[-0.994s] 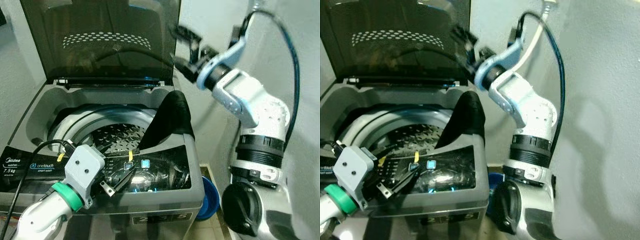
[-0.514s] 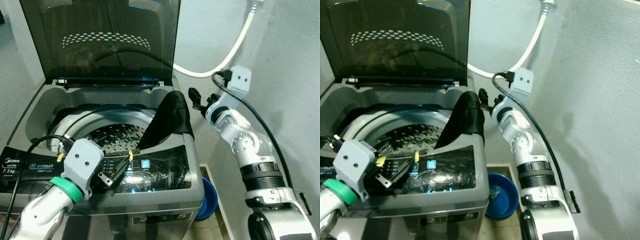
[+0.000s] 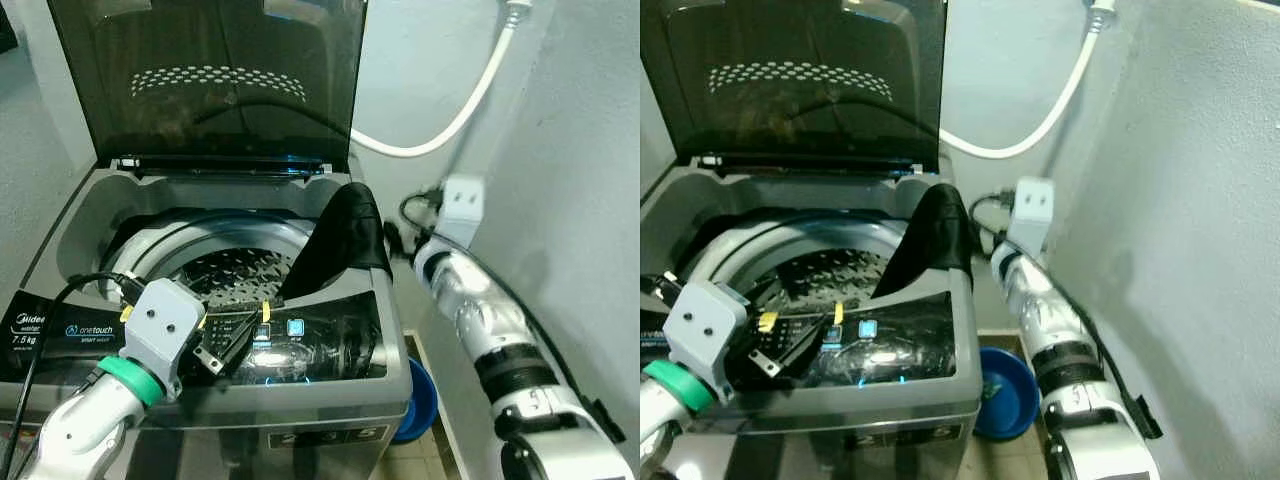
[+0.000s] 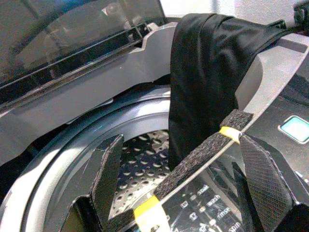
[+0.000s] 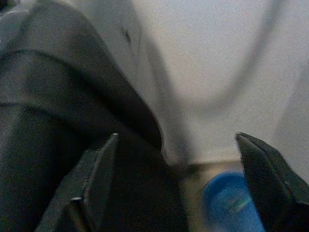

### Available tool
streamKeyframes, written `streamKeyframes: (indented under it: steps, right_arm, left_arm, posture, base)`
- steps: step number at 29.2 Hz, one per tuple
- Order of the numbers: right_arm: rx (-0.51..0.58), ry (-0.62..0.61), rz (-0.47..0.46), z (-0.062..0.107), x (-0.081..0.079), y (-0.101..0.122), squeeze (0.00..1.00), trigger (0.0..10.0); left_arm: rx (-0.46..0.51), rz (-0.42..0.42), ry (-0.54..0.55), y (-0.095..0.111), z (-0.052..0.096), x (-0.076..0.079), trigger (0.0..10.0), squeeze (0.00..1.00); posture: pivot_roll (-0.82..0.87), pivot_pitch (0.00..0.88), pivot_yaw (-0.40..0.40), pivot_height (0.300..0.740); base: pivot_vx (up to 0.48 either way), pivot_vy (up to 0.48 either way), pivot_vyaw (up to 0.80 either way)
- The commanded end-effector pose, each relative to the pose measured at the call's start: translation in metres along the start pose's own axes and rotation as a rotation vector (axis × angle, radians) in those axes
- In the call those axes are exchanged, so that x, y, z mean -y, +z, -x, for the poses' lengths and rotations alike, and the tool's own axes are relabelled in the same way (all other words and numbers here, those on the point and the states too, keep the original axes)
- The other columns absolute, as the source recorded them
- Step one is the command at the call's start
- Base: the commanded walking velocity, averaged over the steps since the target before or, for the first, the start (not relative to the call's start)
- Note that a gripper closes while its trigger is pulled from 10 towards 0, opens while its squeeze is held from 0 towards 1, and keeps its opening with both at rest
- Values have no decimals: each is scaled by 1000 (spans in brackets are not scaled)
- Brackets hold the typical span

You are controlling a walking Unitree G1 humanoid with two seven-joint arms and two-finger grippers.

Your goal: Clothes washing

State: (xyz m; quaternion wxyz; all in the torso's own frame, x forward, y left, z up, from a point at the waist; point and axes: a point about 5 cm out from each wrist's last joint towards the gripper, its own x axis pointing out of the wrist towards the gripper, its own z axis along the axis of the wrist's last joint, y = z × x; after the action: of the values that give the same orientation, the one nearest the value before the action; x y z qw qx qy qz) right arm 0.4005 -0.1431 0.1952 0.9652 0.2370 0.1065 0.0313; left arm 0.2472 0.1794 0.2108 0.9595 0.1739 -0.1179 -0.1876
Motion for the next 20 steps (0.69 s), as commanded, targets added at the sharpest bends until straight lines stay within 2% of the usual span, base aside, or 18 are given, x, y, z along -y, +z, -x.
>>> streamKeyframes:
  steps: [1,2,4,6,7,9,10,12,13,17,18,20]
  right_arm:
    - [-149,11,-257,1,-2,-22,0,10000]
    - [-149,11,-257,1,-2,-22,0,10000]
    - [-202,60,-449,1,-13,-24,0,10000]
    - [-224,94,-541,1,-20,-23,0,10000]
    - [-224,94,-541,1,-20,-23,0,10000]
    - [-261,105,-619,0,-25,-25,0,10000]
    - [-261,105,-619,0,-25,-25,0,10000]
    - [-310,117,-695,1,-30,-28,0,10000]
    - [-310,117,-695,1,-30,-28,0,10000]
    - [-399,188,-811,7,-51,-21,0,10000]
    - [-399,188,-811,7,-51,-21,0,10000]
    - [-418,274,-847,13,-71,-7,0,10000]
  left_arm:
    - [-13,4,-3,-2,3,0,10000,0]
    - [-13,4,-3,-2,3,0,10000,0]
    - [-14,5,-6,-2,3,0,10000,0]
    - [-14,6,-9,-2,3,0,10000,0]
    - [-14,6,-9,-2,3,0,10000,0]
    - [-13,7,-12,-2,2,1,10000,0]
    - [-13,7,-12,-2,2,1,10000,0]
    - [-12,8,-14,-2,2,1,10000,0]
    - [-12,8,-14,-2,2,1,10000,0]
    - [-12,8,-14,-2,2,1,10000,0]
    - [-12,8,-14,-2,2,1,10000,0]
    - [-12,9,-14,-2,2,1,10000,0]
  posture:
    - [119,48,0,740]
    - [119,48,0,740]
    - [117,48,6,740]
    - [117,49,7,740]
    - [117,49,7,740]
    - [117,49,9,740]
    - [117,49,9,740]
    - [118,49,7,740]
    - [118,49,7,740]
    - [119,48,4,740]
    - [119,48,4,740]
    - [117,47,3,740]
  base:
    - [0,0,0]
    - [0,0,0]
    - [0,0,0]
    - [0,0,0]
    - [0,0,0]
    - [0,0,0]
    - [0,0,0]
    - [0,0,0]
    - [0,0,0]
    - [0,0,0]
    - [0,0,0]
    - [0,0,0]
